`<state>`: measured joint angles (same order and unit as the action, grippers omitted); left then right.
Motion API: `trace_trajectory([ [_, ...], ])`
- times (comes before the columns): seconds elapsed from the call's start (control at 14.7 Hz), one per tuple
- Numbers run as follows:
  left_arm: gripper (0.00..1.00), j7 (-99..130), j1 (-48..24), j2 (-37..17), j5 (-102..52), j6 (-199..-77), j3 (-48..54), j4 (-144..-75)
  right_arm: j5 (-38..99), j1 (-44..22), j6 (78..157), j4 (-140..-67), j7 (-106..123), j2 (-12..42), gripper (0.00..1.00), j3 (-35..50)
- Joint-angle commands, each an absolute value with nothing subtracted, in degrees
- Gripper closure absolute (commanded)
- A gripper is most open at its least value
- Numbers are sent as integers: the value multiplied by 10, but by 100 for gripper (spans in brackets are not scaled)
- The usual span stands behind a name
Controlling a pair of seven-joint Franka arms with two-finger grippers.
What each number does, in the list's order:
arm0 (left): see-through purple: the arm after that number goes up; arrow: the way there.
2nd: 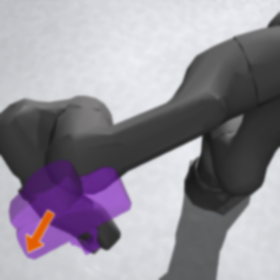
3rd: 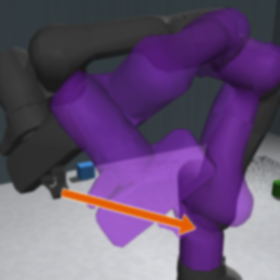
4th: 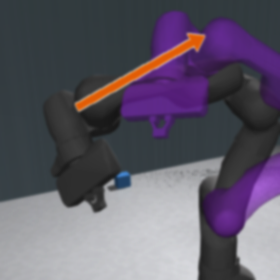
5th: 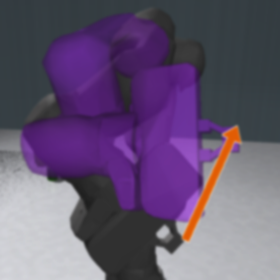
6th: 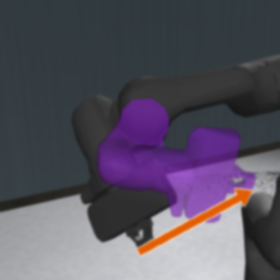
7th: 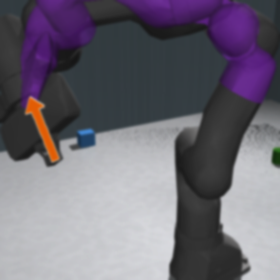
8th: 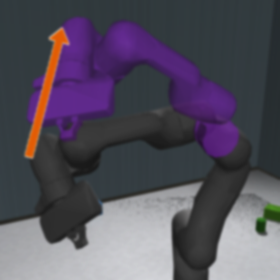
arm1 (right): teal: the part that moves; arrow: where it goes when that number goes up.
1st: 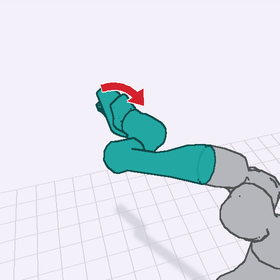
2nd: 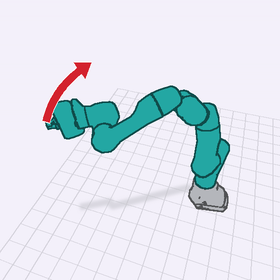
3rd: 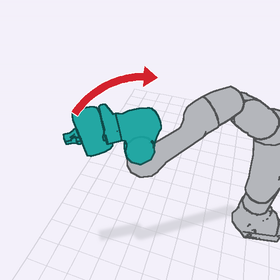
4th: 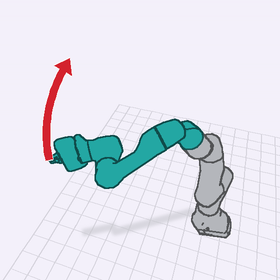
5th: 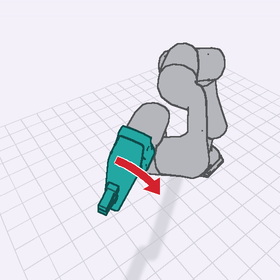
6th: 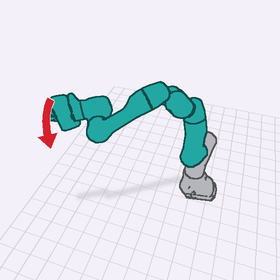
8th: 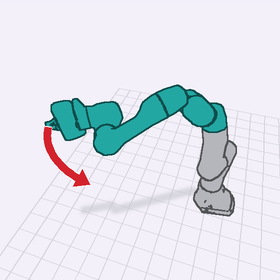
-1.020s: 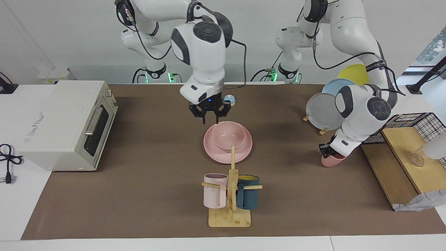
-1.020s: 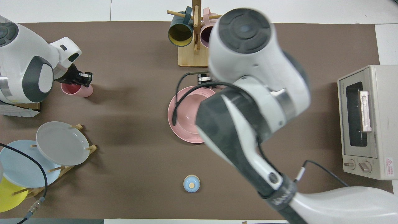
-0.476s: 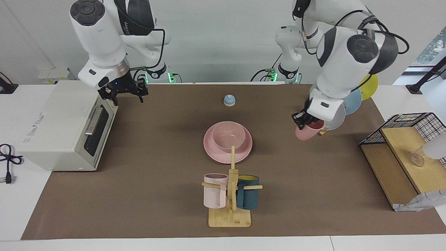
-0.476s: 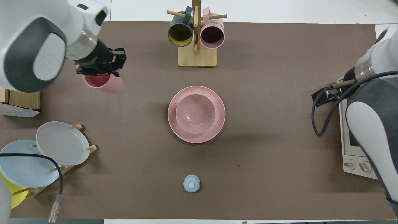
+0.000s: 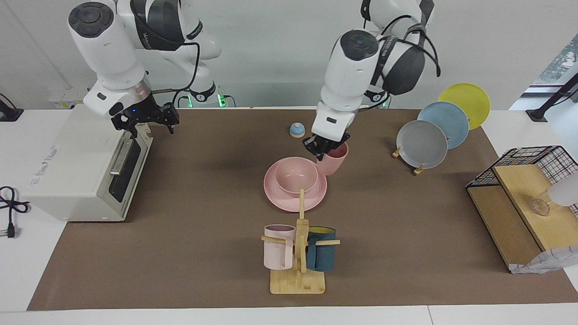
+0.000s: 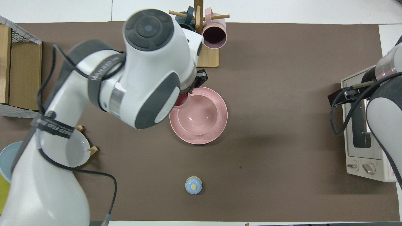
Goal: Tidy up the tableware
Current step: 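Carry the pink cup over the pink bowl with the left gripper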
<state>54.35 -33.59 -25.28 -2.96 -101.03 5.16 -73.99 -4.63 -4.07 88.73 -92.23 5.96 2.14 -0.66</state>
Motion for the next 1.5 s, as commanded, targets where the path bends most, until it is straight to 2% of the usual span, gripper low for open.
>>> trace_trajectory([
  [0.0,100,569,-353,-244,-33,-1056,40,-789,-33,-20,910,-944,69,8,0,-4],
  [0.34,100,583,-369,-283,-28,-1078,39,-795,-23,-5,883,-945,69,3,0,-5],
  [0.61,100,587,-371,-285,-28,-1109,40,-822,-22,-6,869,-953,62,-12,0,-5],
  [1.02,100,586,-382,-288,-28,-1125,40,-841,-23,-1,905,-951,66,-8,0,-2],
  [1.09,59,584,-381,-288,-22,-1122,40,-838,-22,5,903,-950,68,-7,0,-1],
  [1.16,1,582,-381,-287,-11,-1117,40,-836,-22,9,902,-950,69,-7,0,-1],
  [1.29,0,578,-375,-276,-5,-1100,39,-835,-22,9,899,-950,69,-8,0,-1],
  [1.43,0,551,-352,-227,-7,-1058,34,-834,-22,11,896,-947,70,-7,0,-1],
])
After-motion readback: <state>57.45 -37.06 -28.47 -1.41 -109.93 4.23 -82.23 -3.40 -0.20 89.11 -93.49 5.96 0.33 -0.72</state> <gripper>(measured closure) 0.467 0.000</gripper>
